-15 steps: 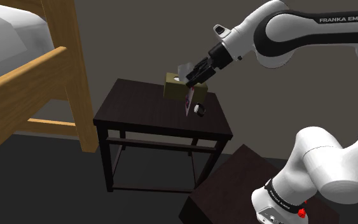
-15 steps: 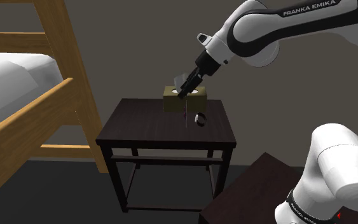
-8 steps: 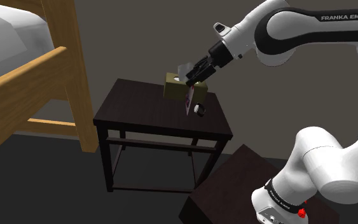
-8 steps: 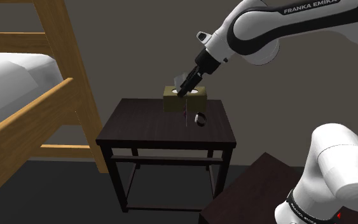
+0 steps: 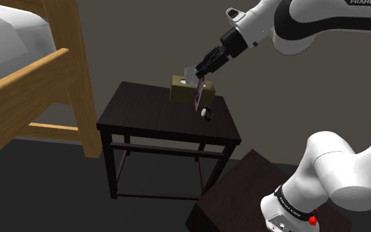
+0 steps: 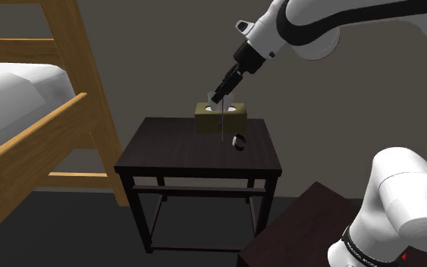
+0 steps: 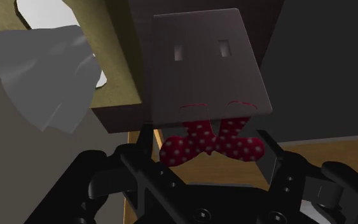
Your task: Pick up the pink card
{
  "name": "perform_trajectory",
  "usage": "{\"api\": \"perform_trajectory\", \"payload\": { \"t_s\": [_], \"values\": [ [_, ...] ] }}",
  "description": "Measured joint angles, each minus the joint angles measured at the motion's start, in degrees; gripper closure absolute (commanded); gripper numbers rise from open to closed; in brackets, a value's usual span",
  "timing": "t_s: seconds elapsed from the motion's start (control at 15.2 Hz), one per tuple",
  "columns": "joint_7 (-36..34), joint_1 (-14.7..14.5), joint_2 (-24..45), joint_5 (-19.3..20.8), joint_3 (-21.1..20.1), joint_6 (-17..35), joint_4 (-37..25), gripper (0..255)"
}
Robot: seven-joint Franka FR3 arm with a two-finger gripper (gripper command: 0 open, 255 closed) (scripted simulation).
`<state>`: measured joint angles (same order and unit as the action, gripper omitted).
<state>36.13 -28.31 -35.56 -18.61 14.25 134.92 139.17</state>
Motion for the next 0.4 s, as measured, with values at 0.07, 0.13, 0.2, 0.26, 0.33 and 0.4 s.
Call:
{"api": "perform_trajectory", "payload": {
  "t_s": [0.07,0.13,0.2,0.26,0.33,0.4],
  "values": [
    [-0.31,0.05,0.07,0.14,-0.1,-0.66,-0.75,255],
    [-0.55,0.12,0.08,0.28,-0.17,-1.22,-1.34,255],
    [-0.95,0.2,0.03,0.46,-0.33,-1.99,-2.1,255],
    [-1.35,0.25,-0.02,0.6,-0.53,-2.58,-2.7,255],
    [-1.48,0.29,0.17,0.72,-0.45,-3.28,-3.58,255],
    [-1.65,0.32,0.2,0.8,-0.49,-3.7,-4.04,255]
  ]
}}
